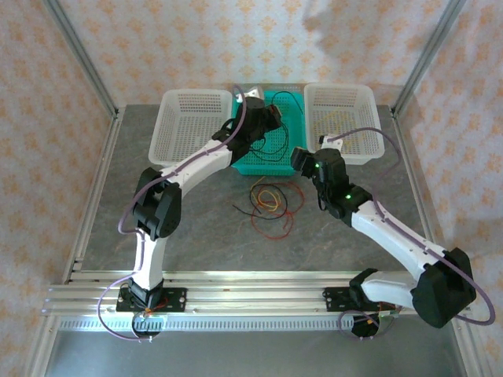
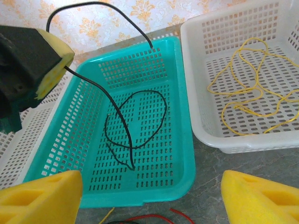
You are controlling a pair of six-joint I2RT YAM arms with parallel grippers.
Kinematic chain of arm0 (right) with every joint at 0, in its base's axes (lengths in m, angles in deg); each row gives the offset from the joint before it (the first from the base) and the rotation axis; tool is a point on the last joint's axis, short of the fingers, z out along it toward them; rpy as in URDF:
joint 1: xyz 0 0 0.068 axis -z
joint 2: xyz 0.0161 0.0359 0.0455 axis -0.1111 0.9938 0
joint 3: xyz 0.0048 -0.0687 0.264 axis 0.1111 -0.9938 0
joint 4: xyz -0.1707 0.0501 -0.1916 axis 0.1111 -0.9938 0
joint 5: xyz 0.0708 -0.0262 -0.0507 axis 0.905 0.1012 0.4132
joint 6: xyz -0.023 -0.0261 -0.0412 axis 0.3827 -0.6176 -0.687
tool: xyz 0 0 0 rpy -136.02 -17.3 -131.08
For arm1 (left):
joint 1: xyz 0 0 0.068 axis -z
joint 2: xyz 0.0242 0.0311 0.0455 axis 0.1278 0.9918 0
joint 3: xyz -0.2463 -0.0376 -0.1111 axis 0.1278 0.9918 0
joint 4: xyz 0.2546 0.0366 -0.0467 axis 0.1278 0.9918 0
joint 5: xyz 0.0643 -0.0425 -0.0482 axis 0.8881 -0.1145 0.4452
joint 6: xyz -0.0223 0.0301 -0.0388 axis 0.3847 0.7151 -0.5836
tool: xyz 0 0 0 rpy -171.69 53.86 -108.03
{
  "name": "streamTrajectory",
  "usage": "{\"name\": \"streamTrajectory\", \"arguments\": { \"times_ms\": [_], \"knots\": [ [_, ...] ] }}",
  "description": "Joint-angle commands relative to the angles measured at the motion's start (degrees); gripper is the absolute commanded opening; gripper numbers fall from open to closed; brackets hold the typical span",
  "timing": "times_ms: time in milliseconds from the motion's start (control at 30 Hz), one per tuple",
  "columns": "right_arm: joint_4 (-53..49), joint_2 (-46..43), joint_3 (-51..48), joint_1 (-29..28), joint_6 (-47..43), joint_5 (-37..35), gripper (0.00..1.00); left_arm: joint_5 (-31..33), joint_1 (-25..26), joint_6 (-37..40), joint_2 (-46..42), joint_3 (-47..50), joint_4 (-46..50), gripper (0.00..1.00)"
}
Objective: Untangle the cables
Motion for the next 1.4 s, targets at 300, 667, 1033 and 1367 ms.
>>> {"name": "streamTrajectory", "arguments": {
  "times_ms": [300,667,1033,1367],
  "knots": [
    [1.01,3.16,3.33,0.48,1.48,1.83,0.78,0.38,-5.11,1.10,8.65,-4.60,1.74,0.00],
    [-2.34,16.34,14.73,1.16,3.69,6.40,0.77,1.54,-7.16,4.01,16.99,-13.90,9.19,0.02],
    [-5.18,19.96,18.04,2.95,6.56,6.50,0.76,1.79,-7.25,5.80,15.66,-12.88,9.11,0.34],
    [-6.95,18.98,17.48,3.23,3.30,10.76,0.75,-1.16,-5.15,11.37,5.61,-7.44,7.68,0.39]
  ]
}}
